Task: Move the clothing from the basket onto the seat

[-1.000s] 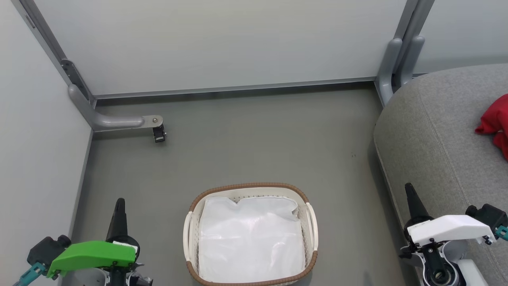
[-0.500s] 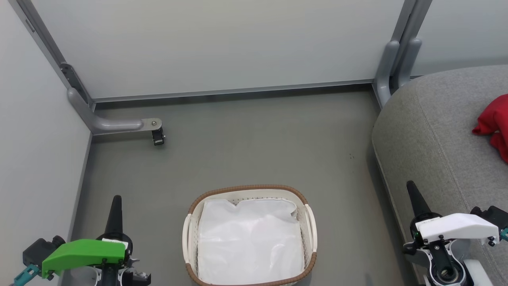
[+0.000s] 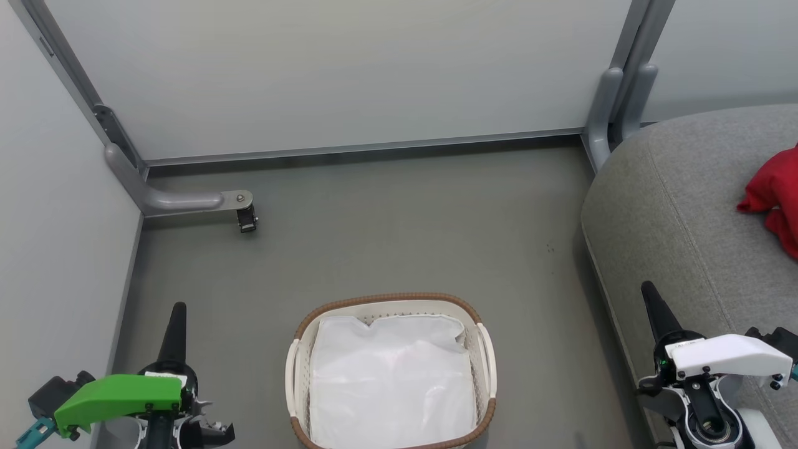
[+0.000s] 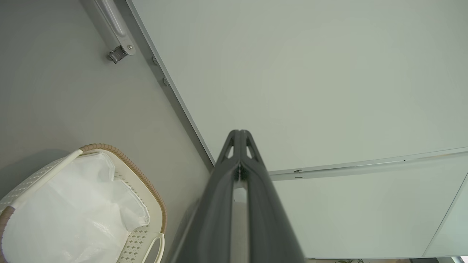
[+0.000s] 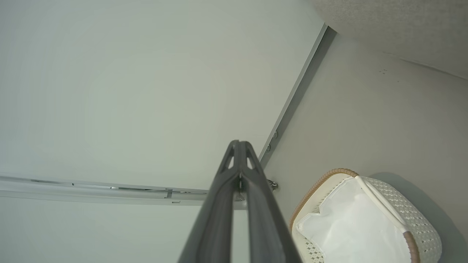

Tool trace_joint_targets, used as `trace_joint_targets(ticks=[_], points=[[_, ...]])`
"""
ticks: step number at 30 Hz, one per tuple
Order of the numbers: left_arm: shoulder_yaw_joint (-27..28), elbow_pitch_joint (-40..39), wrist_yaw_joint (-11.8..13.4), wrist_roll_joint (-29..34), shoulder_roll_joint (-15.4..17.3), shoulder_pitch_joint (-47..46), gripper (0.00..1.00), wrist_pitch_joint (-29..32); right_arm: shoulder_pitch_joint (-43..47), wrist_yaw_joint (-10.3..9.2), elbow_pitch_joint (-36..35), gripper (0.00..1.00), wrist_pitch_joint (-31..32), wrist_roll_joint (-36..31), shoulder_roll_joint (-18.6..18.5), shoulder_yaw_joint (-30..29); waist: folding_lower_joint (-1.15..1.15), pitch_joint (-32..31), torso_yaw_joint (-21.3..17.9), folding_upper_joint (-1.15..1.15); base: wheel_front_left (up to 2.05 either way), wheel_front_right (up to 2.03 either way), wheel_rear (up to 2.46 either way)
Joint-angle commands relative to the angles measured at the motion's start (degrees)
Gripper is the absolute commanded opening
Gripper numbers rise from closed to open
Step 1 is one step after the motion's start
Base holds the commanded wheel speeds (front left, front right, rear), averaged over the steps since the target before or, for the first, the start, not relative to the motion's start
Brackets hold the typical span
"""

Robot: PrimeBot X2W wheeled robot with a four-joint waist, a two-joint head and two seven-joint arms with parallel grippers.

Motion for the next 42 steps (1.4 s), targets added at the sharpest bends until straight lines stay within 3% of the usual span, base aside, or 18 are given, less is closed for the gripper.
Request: trace_joint_targets(ticks=[1, 34, 42], points=[[0.4, -0.41, -0.25, -1.3, 0.44, -1.43, 0.0, 0.43, 0.67, -0.04, -0.69, 0.0, 0.37, 1.45, -0.33, -0.29, 0.0, -0.06, -0.04, 0.0, 0.0, 0.0, 0.0], [2.68, -1.31, -0.56, -13.84, 0.39, -1.72, 0.0, 4.24, 1.38, -0.05, -2.63, 0.0, 3.98, 15.15, -0.42, -1.78, 0.0, -1.32, -0.78, 0.0, 0.0, 0.0, 0.0], [2.82, -1.32, -0.6, -14.36, 0.36, -1.71, 0.0, 4.44, 1.46, -0.05, -2.74, 0.0, 4.23, 15.91, -0.42, -1.84, 0.0, -1.43, -0.84, 0.0, 0.0, 0.0, 0.0]])
